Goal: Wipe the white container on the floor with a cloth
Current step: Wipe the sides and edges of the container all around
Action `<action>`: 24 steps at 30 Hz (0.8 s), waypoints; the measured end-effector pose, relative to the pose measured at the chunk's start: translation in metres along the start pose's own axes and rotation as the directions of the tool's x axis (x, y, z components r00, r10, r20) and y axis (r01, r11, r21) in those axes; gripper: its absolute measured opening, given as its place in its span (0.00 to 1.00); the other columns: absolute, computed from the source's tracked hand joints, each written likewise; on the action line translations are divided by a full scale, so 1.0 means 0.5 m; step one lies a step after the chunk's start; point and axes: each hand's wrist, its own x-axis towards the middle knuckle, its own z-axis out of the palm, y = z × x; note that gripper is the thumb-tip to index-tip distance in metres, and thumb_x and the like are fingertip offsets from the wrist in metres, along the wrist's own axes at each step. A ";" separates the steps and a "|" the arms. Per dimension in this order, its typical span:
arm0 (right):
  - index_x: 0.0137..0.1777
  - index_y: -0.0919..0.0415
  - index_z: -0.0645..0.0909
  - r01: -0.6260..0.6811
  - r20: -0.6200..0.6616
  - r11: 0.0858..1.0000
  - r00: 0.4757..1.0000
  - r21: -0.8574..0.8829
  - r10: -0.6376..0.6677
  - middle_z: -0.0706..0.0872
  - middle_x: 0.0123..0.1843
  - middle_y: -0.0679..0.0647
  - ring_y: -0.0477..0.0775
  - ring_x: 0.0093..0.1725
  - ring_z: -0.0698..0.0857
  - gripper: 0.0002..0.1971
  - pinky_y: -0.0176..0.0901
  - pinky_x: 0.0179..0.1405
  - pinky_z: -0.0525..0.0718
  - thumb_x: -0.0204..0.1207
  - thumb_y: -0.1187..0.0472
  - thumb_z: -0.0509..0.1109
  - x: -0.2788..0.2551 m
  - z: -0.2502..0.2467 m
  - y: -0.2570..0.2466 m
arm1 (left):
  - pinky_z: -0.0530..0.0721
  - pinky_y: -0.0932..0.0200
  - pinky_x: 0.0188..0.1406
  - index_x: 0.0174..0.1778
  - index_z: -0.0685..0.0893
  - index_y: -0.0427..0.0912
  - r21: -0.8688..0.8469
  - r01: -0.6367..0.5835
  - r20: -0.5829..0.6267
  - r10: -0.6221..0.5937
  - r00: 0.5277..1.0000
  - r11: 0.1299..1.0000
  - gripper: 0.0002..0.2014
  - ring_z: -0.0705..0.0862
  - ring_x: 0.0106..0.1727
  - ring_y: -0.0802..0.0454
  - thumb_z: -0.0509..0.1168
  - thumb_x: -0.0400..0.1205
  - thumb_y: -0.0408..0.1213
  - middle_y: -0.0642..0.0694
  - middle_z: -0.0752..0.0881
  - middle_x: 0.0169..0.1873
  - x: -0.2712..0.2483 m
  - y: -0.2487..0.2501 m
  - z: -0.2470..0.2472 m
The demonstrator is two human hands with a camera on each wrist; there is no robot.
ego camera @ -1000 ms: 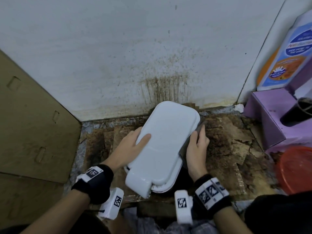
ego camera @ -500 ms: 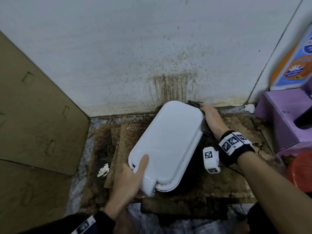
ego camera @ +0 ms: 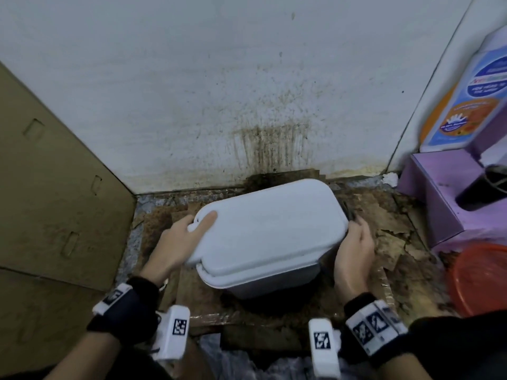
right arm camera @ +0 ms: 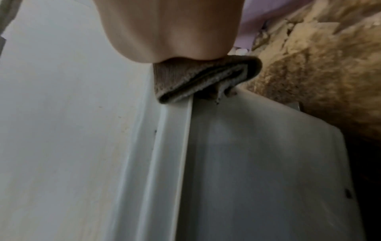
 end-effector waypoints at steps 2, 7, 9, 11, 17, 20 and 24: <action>0.79 0.53 0.77 -0.011 -0.030 0.999 0.999 0.044 0.012 0.80 0.68 0.44 0.45 0.68 0.75 0.20 0.40 0.67 0.69 0.90 0.56 0.58 -0.036 -0.005 0.033 | 0.85 0.51 0.50 0.59 0.87 0.54 0.032 -0.058 0.042 0.057 0.998 0.998 0.31 0.89 0.51 0.55 0.57 0.81 0.77 0.54 0.92 0.52 0.021 0.009 -0.007; 0.77 0.51 0.79 -0.019 0.010 0.992 1.000 0.121 0.018 0.84 0.63 0.36 0.45 0.68 0.81 0.18 0.34 0.63 0.75 0.90 0.56 0.60 -0.052 -0.004 0.068 | 0.81 0.51 0.54 0.67 0.83 0.58 0.168 -0.057 0.052 0.049 0.997 0.984 0.32 0.87 0.59 0.50 0.52 0.83 0.77 0.51 0.88 0.59 0.039 -0.005 -0.013; 0.77 0.53 0.80 -0.016 0.024 0.992 1.000 0.126 0.014 0.86 0.65 0.39 0.47 0.69 0.83 0.18 0.38 0.66 0.78 0.90 0.56 0.61 -0.045 -0.005 0.070 | 0.79 0.40 0.66 0.66 0.84 0.55 0.396 -0.099 -0.044 0.126 0.991 0.913 0.37 0.84 0.68 0.41 0.45 0.83 0.79 0.47 0.89 0.61 0.039 -0.014 -0.006; 0.77 0.51 0.80 -0.043 0.060 0.989 0.998 0.140 0.035 0.87 0.68 0.43 0.47 0.70 0.83 0.18 0.48 0.74 0.80 0.90 0.54 0.61 -0.039 -0.005 0.071 | 0.71 0.34 0.77 0.73 0.82 0.48 0.586 -0.169 -0.138 0.303 0.943 0.792 0.36 0.76 0.80 0.40 0.45 0.86 0.70 0.44 0.85 0.73 0.029 -0.002 0.017; 0.73 0.46 0.82 -0.068 0.262 0.974 0.965 0.216 0.009 0.89 0.67 0.41 0.47 0.70 0.85 0.15 0.57 0.74 0.82 0.91 0.52 0.61 -0.052 0.026 0.057 | 0.53 0.45 0.90 0.90 0.66 0.48 0.459 -0.468 0.011 0.522 0.853 0.755 0.40 0.54 0.93 0.48 0.43 0.87 0.68 0.47 0.62 0.92 -0.035 0.132 0.120; 0.70 0.42 0.83 -0.088 0.427 0.971 0.904 0.222 -0.016 0.90 0.66 0.40 0.44 0.68 0.87 0.14 0.54 0.73 0.82 0.92 0.53 0.61 -0.069 0.051 0.029 | 0.51 0.47 0.92 0.92 0.61 0.50 0.400 -0.470 0.006 0.510 0.860 0.787 0.42 0.51 0.94 0.49 0.41 0.85 0.70 0.49 0.56 0.93 -0.040 0.187 0.153; 0.69 0.46 0.85 -0.287 0.637 0.924 0.768 0.252 0.065 0.91 0.65 0.49 0.50 0.67 0.89 0.14 0.57 0.73 0.83 0.92 0.55 0.60 -0.069 0.078 -0.008 | 0.50 0.47 0.91 0.93 0.59 0.49 0.473 -0.384 -0.069 0.467 0.881 0.793 0.38 0.51 0.94 0.44 0.41 0.87 0.63 0.43 0.55 0.93 -0.028 0.185 0.133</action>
